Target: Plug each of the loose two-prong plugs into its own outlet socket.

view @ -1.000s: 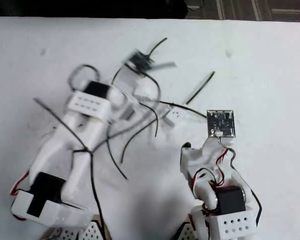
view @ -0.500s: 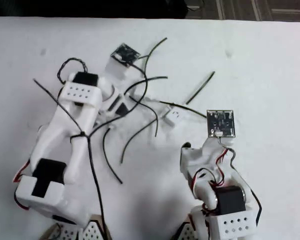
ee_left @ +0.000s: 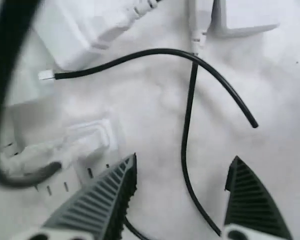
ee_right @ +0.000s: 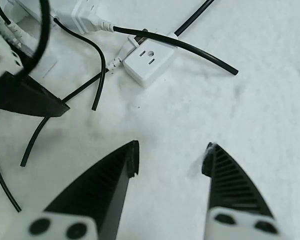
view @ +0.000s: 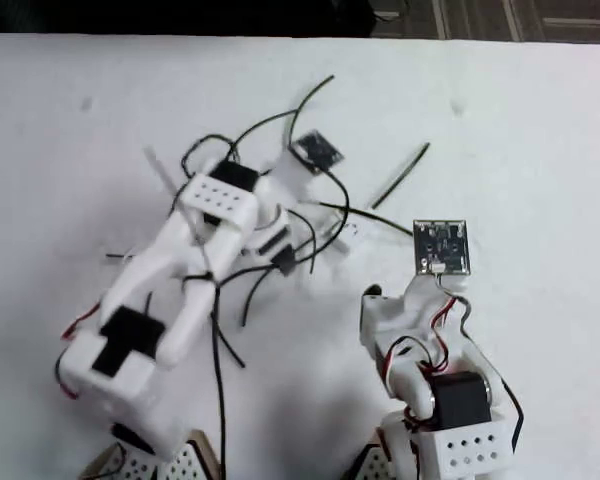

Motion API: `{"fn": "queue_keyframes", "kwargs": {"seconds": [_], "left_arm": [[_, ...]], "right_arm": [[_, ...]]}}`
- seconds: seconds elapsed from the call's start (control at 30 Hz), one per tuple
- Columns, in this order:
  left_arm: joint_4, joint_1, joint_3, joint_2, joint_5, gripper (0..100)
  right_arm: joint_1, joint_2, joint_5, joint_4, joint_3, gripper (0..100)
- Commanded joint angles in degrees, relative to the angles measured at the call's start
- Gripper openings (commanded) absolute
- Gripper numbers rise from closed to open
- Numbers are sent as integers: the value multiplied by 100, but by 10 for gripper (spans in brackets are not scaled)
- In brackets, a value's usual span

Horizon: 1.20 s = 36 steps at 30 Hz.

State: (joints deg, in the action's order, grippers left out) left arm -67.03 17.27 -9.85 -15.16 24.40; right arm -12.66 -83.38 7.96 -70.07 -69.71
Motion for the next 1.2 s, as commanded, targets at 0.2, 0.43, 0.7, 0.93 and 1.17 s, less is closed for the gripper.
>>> {"fn": "queue_keyframes", "kwargs": {"seconds": [0.2, 0.43, 0.7, 0.93, 1.17], "left_arm": [[-967, 145, 1785, -1736, 35, 151], [-1670, 251, 2470, -2316, 53, 28], [-1670, 338, 1152, -840, 123, 22], [-1670, 620, -967, 1147, 747, 23], [-1626, -251, -2426, 2334, 1635, 23]], "right_arm": [[48, -22, -18, 75, 26, 204], [57, -22, -18, 75, 26, 204], [57, -48, -18, 75, 26, 204], [57, -57, -18, 75, 26, 204], [57, -40, -18, 75, 26, 204]]}}
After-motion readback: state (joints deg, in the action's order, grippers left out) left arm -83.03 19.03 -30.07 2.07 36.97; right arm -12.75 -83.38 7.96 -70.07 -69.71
